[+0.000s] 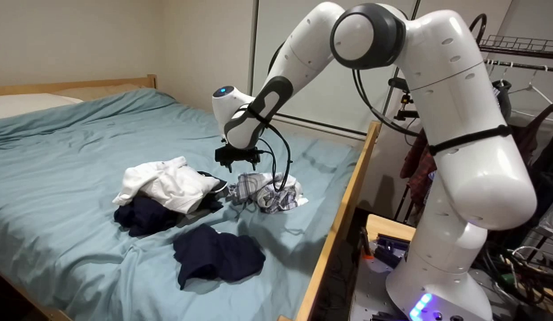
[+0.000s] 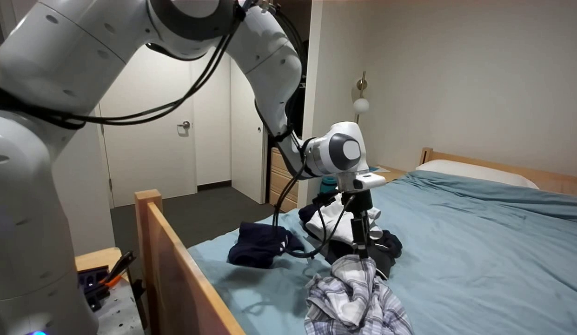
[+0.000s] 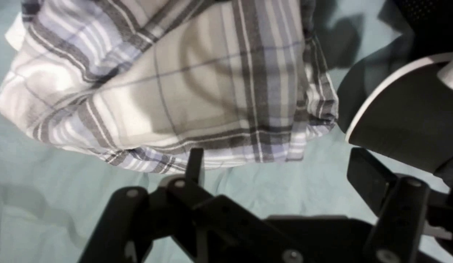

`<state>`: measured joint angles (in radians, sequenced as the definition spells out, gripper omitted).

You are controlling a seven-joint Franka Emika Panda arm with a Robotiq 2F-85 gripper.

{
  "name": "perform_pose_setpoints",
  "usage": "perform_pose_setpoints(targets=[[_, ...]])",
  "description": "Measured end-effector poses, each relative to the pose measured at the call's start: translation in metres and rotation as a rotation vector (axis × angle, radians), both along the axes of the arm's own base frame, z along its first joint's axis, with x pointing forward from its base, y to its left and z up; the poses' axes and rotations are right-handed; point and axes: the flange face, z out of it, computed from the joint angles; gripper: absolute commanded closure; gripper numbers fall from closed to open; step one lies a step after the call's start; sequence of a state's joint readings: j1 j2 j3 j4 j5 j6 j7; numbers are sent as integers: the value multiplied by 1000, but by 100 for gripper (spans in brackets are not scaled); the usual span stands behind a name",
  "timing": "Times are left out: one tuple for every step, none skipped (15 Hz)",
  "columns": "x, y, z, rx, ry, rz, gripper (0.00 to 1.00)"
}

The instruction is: Fold the checked trousers

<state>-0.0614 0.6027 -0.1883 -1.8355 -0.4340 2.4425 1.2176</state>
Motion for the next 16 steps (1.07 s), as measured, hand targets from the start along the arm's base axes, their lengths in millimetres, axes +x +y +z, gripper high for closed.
perform_pose_setpoints(targets=[[1,2,2,1,35,8,0],[1,3,3,0,72,16,0],[3,4,3,-2,105,27,0],[6,4,3,-4,125,45,0],[10,4,1,-6,140,64,0],[15,3,-2,-8,148,84,0],[20,1,-8,-12,152,97,0],[25,0,-13,-15,155,105,0],[28,-1,-18,-19,158,109,0],[30,-1,-22,-21,159,111,0],[30,-1,-23,-24,161,111,0],[30,-2,-24,-20,162,105,0],[29,-2,-26,-14,163,100,0],[28,-2,-30,-5,165,91,0],[27,-2,-34,6,168,84,0],[26,-1,-38,15,173,76,6]])
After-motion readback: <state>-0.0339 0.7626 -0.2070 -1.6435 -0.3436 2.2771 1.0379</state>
